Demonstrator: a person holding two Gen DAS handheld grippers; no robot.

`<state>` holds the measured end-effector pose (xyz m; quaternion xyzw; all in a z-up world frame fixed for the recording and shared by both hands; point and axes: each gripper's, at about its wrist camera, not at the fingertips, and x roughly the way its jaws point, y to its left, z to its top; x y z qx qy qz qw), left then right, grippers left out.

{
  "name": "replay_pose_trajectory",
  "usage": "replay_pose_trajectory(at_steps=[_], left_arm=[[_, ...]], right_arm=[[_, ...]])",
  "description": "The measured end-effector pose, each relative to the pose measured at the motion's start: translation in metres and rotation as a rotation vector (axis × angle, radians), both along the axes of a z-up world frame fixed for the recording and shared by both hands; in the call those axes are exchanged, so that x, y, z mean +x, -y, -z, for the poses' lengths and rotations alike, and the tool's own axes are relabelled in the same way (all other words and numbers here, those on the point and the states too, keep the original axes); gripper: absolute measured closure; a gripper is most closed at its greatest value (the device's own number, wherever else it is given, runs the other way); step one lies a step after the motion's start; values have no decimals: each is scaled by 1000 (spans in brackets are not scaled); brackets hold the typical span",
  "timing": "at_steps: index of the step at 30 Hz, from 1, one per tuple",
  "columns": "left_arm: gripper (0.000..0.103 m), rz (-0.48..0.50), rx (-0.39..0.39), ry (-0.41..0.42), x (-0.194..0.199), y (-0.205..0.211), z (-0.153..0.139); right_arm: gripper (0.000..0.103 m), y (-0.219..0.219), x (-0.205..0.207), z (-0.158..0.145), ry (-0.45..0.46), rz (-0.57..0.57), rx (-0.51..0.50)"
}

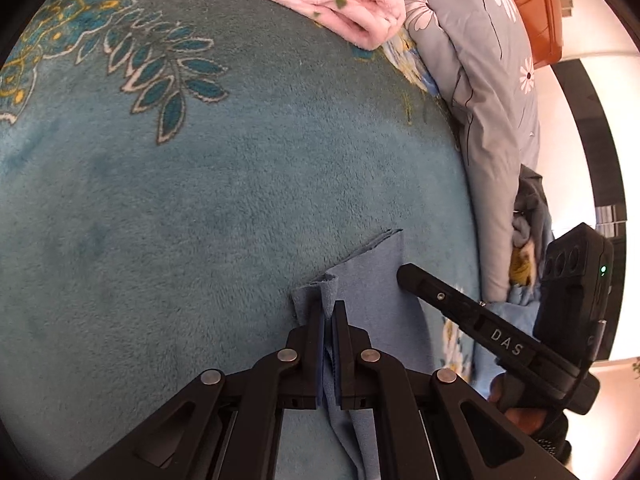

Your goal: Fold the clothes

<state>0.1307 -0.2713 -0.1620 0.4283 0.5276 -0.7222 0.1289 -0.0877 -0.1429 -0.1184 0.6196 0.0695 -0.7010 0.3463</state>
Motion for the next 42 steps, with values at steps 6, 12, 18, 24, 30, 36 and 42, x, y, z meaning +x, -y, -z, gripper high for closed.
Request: replay_pose_trajectory(at_steps=[6,12,18,24,30,36,42], left_arm=[[95,-15,-3,23,10,5,-2],[89,-7,-27,61,5,3,0],[88,3,-93,86,6,0,-6],[65,0,-89,76,10,-2,-10],[60,-35,-23,42,15,2,-5],[73,-82,113,-43,14,10,10],[97,-36,64,-68,11,6,-4]], right_arm=[[89,-41,29,-21,-49,97,-23],[76,-83,59,-42,-98,195,-47],[76,-151,100,-46,-33,403,-116],[76,-224,144,-45,58,634,-196],[76,-258,164,-50,80,721,-246],[76,-254,168,-50,96,687,-289],[76,-260,175,-58,77,688,-310]])
